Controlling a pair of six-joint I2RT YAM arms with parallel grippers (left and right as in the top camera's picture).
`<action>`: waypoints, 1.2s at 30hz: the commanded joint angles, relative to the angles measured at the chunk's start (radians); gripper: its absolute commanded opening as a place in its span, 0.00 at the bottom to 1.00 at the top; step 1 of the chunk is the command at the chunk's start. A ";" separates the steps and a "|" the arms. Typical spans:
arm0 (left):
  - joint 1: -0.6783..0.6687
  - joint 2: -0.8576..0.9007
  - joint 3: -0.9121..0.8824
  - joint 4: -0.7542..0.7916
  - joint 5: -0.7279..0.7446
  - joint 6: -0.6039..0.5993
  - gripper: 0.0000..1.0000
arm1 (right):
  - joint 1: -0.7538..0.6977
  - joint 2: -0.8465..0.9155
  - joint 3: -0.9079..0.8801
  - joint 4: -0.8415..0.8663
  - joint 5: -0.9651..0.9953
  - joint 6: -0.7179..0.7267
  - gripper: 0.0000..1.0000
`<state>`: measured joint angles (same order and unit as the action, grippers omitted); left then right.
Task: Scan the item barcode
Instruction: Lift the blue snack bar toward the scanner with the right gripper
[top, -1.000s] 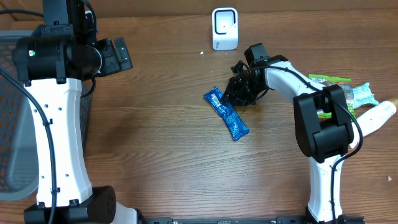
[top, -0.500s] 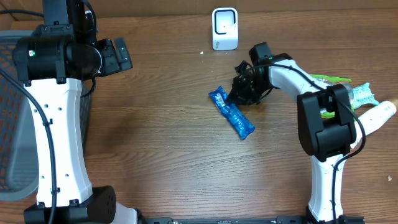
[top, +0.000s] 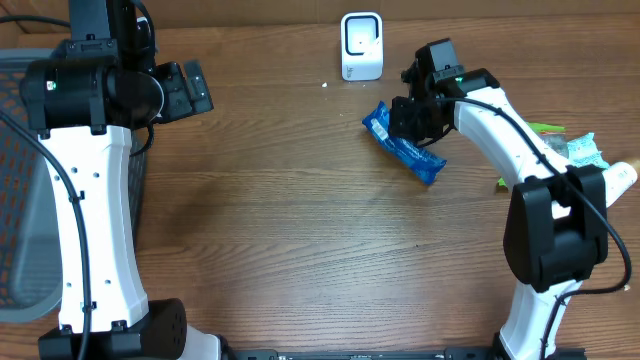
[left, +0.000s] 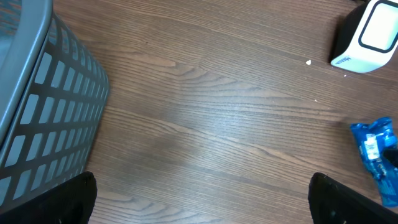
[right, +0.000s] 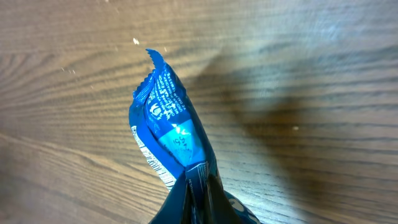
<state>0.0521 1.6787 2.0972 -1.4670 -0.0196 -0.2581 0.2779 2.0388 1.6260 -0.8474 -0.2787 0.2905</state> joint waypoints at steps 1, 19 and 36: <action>-0.007 -0.003 0.018 0.002 -0.006 0.011 1.00 | 0.019 -0.047 0.031 0.011 0.050 0.057 0.04; -0.007 -0.003 0.018 0.002 -0.006 0.011 1.00 | -0.064 -0.272 0.129 0.078 -0.309 0.187 0.04; -0.007 -0.003 0.019 0.002 -0.006 0.011 1.00 | -0.106 -0.285 0.130 0.344 -0.320 0.395 0.04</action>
<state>0.0525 1.6787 2.0972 -1.4670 -0.0196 -0.2581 0.1661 1.7645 1.7355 -0.5491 -0.5888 0.6468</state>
